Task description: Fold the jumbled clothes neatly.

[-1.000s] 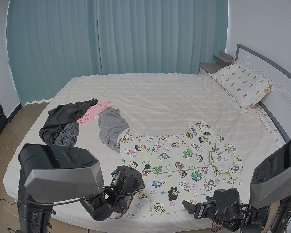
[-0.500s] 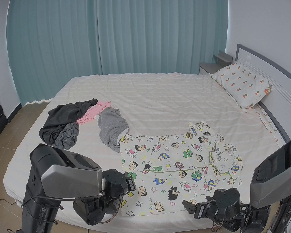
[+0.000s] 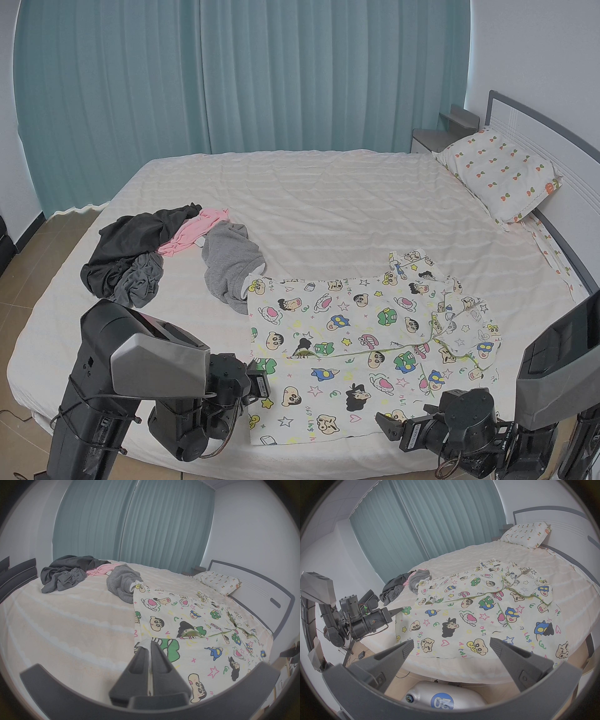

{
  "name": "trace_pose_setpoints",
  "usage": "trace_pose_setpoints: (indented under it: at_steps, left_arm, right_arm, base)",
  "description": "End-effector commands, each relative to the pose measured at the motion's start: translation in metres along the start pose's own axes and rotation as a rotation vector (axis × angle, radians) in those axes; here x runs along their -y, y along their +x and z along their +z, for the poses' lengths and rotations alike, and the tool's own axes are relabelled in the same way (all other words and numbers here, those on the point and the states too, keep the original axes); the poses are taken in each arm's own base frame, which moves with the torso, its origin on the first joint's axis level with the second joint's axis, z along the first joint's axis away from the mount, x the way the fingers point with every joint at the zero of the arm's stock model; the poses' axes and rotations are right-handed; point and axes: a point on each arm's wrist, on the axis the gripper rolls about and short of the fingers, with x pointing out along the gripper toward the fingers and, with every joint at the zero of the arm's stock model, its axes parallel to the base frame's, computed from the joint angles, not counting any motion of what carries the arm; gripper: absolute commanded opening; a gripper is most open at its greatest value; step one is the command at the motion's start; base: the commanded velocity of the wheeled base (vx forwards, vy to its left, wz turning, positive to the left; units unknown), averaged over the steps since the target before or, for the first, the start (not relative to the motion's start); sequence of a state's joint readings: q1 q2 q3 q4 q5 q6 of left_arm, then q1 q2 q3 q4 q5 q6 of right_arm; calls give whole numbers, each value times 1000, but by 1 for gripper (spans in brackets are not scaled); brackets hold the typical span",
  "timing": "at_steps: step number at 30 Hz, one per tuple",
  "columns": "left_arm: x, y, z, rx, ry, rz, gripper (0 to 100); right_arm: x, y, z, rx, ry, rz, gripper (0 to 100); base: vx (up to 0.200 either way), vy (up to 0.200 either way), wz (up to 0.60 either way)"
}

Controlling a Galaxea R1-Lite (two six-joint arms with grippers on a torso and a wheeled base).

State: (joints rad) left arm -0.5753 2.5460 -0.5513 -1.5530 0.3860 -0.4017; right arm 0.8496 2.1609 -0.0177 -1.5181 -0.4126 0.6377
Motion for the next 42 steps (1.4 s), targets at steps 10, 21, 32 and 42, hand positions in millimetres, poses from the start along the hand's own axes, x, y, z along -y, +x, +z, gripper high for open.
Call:
trace_pose_setpoints:
  at_steps: [10,21,32,42]
  left_arm:
    - [-25,-12,23,24,-63,53,100]
    - [-40,-82,63,-30,-364,-92,100]
    - [-40,-102,51,-184,-562,-174,100]
    - [-42,-102,46,-220,-702,-146,100]
  right_arm:
    - [10,0,6,7,18,-36,100]
    - [48,-12,56,41,120,84,100]
    - [53,-12,57,10,101,101,100]
    - [51,-11,54,-1,104,100,100]
  base:
    - [0,0,0]
    - [0,0,0]
    - [-109,0,0]
    - [-60,0,0]
